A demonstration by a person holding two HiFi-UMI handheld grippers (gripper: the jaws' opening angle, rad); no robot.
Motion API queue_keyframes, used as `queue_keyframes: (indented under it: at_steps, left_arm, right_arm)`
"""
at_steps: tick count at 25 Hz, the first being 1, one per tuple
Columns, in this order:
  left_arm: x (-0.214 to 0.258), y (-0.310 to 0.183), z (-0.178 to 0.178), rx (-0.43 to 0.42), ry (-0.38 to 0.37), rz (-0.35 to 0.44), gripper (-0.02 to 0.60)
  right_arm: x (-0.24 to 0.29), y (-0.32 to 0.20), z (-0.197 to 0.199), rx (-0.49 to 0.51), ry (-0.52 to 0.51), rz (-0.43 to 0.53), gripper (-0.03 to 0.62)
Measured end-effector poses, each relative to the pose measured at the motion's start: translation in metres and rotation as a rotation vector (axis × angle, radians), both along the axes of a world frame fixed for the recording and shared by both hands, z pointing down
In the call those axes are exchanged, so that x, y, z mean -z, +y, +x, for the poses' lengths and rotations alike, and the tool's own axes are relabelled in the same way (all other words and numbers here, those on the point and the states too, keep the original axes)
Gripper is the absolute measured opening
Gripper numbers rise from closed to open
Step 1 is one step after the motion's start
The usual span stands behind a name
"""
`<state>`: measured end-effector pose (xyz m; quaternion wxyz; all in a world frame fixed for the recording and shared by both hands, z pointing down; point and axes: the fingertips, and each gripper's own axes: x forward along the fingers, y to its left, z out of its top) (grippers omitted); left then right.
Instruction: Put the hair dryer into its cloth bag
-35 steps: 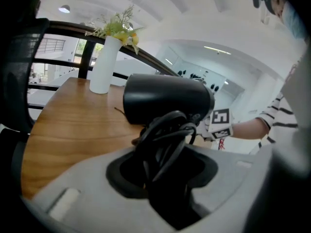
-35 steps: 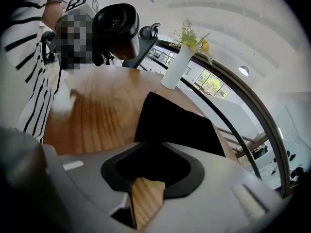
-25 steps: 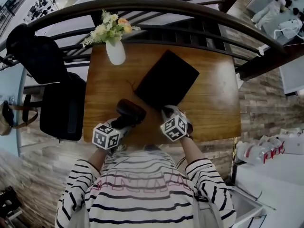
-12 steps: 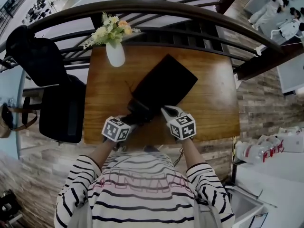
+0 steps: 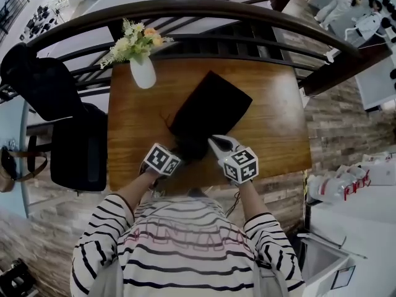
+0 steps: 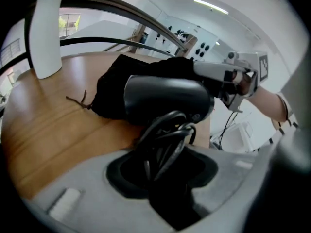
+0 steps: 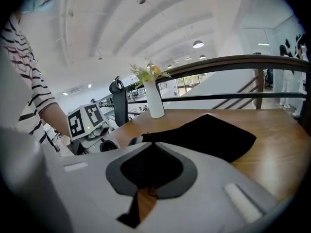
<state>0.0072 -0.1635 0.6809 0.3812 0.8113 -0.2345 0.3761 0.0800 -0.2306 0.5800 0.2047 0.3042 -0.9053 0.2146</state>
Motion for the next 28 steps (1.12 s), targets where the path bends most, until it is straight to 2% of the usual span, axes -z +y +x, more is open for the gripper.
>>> queue_keyframes:
  at_steps: [6,13,16,28]
  left_arm:
    - [-0.003,-0.02,0.006,-0.009,-0.021,-0.022,0.163]
    - [0.004,-0.042,0.013,0.108,0.044,-0.065,0.163]
    - [0.004,-0.048,0.02,0.13,0.049,-0.067,0.163]
    - [0.001,-0.056,0.071,0.069,0.012,-0.012,0.164]
  right_arm:
    - [0.002,0.012,0.003,0.041,0.042,0.041,0.012]
    - [0.0,0.017,0.012,0.03,0.038,0.034,0.012]
    - [0.003,0.018,0.012,0.028,0.027,0.044,0.012]
    - [0.018,0.016,0.015,0.038,-0.033,0.116,0.012]
